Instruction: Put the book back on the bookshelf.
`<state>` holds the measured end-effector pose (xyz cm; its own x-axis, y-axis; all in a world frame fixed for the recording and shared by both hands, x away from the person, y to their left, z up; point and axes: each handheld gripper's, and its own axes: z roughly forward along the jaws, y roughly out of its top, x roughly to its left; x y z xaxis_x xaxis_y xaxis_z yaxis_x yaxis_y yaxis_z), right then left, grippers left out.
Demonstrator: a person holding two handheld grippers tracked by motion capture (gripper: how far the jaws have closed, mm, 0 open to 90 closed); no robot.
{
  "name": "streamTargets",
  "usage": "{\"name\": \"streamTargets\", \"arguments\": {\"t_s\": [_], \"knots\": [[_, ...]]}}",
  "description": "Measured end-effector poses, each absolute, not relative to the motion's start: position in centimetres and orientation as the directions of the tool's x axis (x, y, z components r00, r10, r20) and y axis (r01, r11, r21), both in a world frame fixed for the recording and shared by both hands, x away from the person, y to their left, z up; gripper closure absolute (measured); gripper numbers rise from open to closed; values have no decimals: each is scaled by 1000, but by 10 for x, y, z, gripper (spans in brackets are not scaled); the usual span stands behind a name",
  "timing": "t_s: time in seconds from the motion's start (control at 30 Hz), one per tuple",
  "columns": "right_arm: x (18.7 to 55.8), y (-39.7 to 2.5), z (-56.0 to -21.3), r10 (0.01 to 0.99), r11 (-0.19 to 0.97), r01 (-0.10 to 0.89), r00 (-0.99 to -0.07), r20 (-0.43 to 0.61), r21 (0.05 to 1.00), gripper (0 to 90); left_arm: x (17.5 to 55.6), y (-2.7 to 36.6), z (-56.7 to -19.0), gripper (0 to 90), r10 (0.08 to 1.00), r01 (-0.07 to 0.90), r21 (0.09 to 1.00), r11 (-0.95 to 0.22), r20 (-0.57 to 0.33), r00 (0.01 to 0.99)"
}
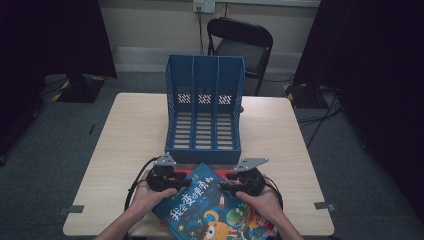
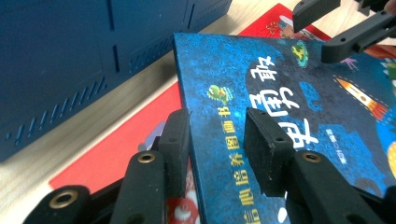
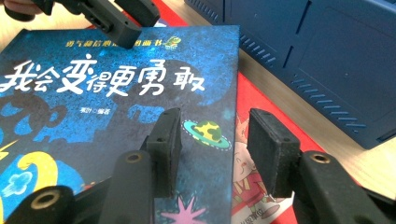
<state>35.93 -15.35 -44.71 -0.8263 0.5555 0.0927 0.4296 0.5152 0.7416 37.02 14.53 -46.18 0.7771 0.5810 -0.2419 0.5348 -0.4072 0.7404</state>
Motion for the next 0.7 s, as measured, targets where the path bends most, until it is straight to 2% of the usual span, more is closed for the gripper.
{"name": "streamTargets", "arguments": {"t_s": [0.07, 0.37, 0.5, 0.7], "knots": [[358, -151, -448, 558, 539, 415, -828, 58, 733, 530, 372, 141, -461, 615, 576, 527, 740, -417, -233, 783], [359, -148, -452, 547, 526, 436, -831, 102, 730, 505, 374, 135, -462, 616, 565, 528, 744, -409, -248, 787], [359, -147, -453, 554, 523, 443, -826, 105, 728, 507, 370, 144, -461, 613, 557, 551, 722, -419, -275, 784], [359, -147, -453, 554, 523, 444, -826, 105, 728, 507, 349, 168, -460, 600, 561, 547, 716, -433, -261, 786]]}}
